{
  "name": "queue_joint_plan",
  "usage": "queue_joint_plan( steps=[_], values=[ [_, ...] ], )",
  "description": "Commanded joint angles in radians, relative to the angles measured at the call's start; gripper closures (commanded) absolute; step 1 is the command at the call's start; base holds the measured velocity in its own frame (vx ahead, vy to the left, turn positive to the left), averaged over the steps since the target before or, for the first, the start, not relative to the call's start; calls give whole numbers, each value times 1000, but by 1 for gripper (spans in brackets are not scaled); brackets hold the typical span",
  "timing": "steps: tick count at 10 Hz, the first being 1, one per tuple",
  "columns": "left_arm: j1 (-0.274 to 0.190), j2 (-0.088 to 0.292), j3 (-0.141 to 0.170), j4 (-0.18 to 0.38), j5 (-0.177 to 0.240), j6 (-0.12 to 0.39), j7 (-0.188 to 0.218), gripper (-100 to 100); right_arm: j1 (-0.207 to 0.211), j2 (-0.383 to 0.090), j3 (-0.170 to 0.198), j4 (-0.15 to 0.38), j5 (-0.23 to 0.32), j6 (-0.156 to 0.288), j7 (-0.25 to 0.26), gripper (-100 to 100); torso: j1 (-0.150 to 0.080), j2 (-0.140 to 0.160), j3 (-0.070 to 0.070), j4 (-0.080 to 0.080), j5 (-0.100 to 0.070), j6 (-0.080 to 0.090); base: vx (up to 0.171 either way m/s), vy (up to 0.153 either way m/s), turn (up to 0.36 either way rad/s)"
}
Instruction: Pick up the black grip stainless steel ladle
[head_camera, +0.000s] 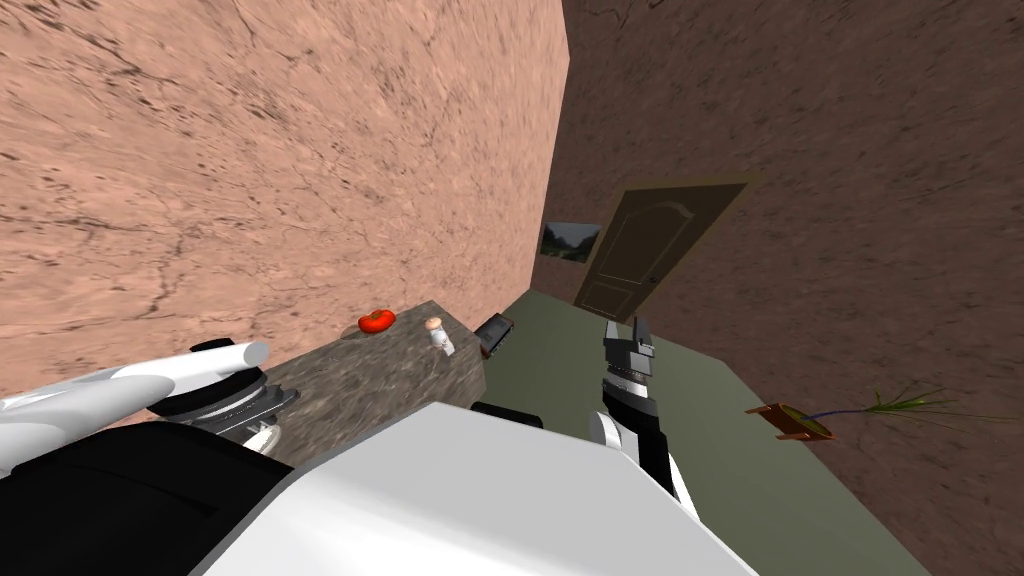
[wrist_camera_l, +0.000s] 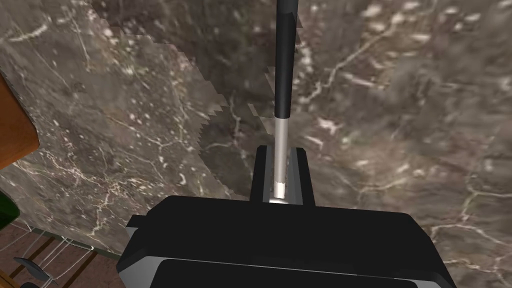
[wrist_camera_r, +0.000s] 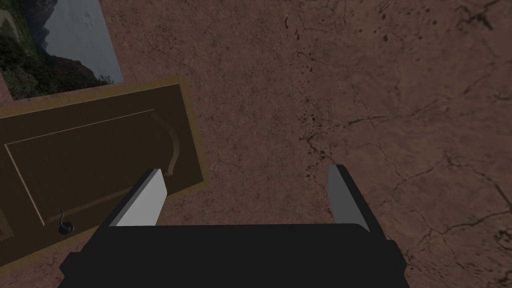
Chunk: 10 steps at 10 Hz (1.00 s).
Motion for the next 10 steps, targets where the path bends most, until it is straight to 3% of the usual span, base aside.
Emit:
queue_joint_plan(
  steps=[1,4,5,10],
  values=[
    [3,6,-6,-24,4,3,42,100,0,0,0,0,0,0,0,0,0,0,0,0,0,0,-28,30,-95],
    [8,33,-29,-102,21,18,135,100,0,0,0,0,0,0,0,0,1,3,2,0,1,-1,-75,48,-76],
    [8,33,-29,-102,21,18,149,100,0,0,0,0,0,0,0,0,1,3,2,0,0,-1,-75,37,-24],
    [15,75,-65,-217,46,39,281,100,0,0,0,0,0,0,0,0,0,5,3,1,1,-2,-103,43,-68]
  ],
)
